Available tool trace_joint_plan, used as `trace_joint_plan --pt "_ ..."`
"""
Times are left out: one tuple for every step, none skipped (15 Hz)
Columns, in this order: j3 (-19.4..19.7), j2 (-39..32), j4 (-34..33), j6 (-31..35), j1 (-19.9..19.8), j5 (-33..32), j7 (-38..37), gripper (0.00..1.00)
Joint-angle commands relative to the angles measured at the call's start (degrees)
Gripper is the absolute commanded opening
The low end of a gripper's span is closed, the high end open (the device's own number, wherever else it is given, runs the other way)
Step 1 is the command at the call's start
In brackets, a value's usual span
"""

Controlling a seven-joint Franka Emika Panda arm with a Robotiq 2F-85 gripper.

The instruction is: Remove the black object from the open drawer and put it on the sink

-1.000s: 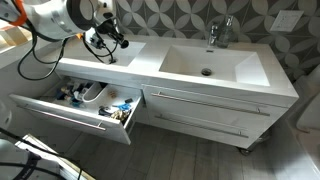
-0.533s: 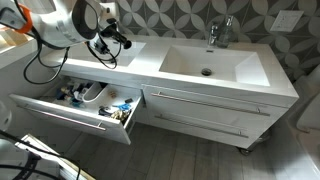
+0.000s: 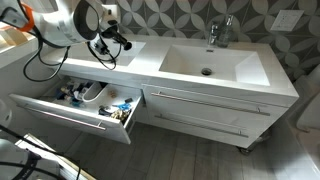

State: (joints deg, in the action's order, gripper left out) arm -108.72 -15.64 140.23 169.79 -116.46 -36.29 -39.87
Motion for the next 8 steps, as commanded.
trace_joint_plan --pt "7.7 4.4 -2.8 -0.3 8.5 6.2 1.1 0.02" --pt "10.3 5.0 -3.1 -0.5 11.2 7.6 1.5 0.02" --pt "13.4 5.9 -3.4 -0.2 14.1 8.8 1.8 0.02" --pt "16.5 6.5 -3.5 0.1 17.0 9.8 1.9 0.02" --pt "19.7 6.9 -3.7 0.4 19.9 10.4 1.8 0.02" --pt "23.1 7.0 -4.0 0.5 22.8 10.5 1.7 0.02" --pt "26.5 6.9 -4.3 0.3 25.9 10.3 1.4 0.02" --pt "30.0 6.3 -4.7 0.4 28.8 9.4 1.0 0.02"
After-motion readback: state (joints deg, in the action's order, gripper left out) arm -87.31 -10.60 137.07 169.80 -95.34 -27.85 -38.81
